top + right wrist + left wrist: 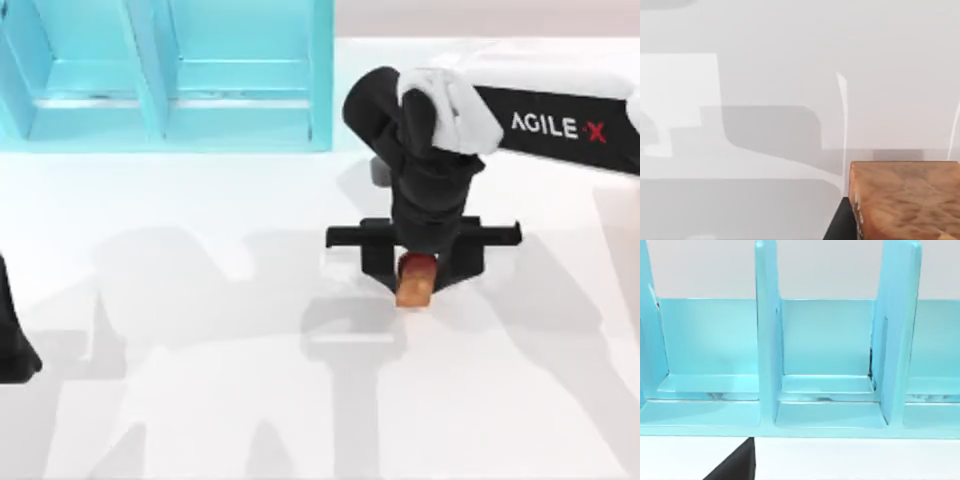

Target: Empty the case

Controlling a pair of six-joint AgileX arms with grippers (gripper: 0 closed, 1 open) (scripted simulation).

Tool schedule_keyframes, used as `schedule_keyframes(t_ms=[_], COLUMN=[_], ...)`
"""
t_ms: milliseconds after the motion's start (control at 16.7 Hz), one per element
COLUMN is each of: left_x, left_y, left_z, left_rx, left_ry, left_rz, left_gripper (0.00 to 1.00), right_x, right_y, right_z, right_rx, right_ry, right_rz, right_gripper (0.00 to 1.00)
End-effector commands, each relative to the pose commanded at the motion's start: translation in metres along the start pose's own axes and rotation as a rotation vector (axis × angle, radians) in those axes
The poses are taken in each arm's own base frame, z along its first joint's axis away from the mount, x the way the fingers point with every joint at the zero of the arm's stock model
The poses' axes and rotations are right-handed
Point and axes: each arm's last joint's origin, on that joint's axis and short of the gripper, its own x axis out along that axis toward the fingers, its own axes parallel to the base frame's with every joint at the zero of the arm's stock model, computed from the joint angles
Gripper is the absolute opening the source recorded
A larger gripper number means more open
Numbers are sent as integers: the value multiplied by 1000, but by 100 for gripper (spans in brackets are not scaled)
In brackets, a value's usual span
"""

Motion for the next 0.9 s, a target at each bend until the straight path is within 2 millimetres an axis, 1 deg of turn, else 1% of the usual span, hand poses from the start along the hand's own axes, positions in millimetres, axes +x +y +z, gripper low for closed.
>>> schedule_keyframes(t_ms=[180,900], left_x=[0,0], left_y=[0,0], left_z=[0,0], left_rx=[0,0], left_ry=[0,0], left_rz=[0,0], left_gripper=[100,100], right_x=[0,0], right_y=[0,0], right_z=[0,0], right_rx=[0,0], right_ry=[0,0], right_rz=[0,0], right_gripper=[0,90])
